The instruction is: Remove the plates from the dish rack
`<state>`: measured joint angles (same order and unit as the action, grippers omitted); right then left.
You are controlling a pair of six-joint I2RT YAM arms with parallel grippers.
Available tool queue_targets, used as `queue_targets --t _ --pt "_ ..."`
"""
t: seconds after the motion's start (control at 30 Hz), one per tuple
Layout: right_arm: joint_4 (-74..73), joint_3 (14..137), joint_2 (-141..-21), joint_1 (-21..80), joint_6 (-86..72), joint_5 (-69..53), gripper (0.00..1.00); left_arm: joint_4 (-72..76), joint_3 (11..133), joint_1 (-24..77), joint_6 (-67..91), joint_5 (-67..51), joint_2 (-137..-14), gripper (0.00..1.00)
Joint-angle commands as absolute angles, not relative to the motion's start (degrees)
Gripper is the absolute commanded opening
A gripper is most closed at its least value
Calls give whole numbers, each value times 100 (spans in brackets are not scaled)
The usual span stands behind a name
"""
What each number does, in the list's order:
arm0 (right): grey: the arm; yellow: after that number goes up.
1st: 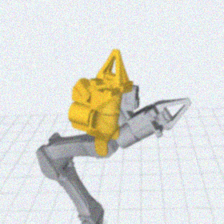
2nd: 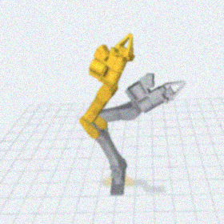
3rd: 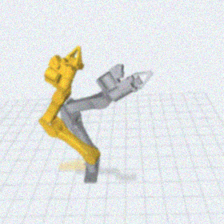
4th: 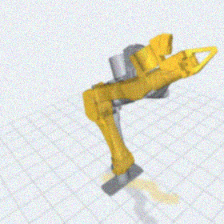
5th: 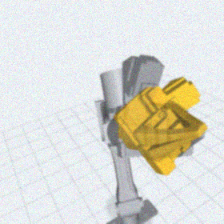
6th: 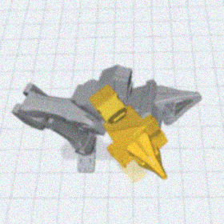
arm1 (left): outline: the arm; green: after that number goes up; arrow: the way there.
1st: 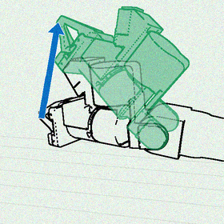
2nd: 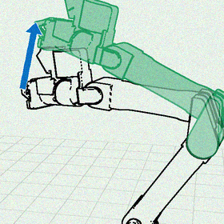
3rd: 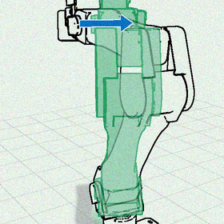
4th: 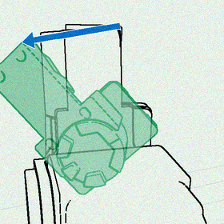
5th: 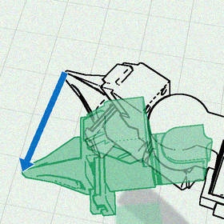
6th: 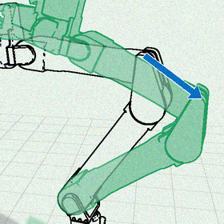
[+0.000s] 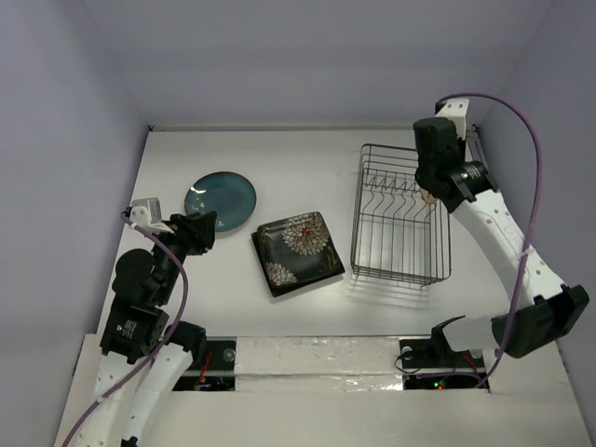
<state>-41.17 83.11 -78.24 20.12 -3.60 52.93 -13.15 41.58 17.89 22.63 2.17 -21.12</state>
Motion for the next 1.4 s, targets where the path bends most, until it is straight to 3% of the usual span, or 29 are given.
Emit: queue_targets --t 0.0,0.13,0.27,0.4,0.6,0.87,1.37 --pt "-3621 9184 -7164 2460 -588 5512 0 -1125 4104 1793 2285 220 -2101 41" --pt "-2867 9036 -7022 3154 -772 4837 0 -1169 4148 1793 2233 386 -2109 41" --pt "-1638 8474 -7110 3418 -1754 2685 0 -1186 4184 1793 2171 545 -2083 42" --pt "-424 8375 -7915 3638 -2600 805 0 -1187 4192 1793 2162 615 -2066 45" --pt "437 9140 -9314 3964 -3523 -251 0 -1187 4184 1793 2188 615 -2039 45" --pt "844 10080 -11309 4359 -4639 -686 0 -1169 4166 1793 2206 545 -2013 46" --pt "941 10740 -12832 4579 -5563 -677 0 -1178 4140 1793 2232 457 -1995 46"
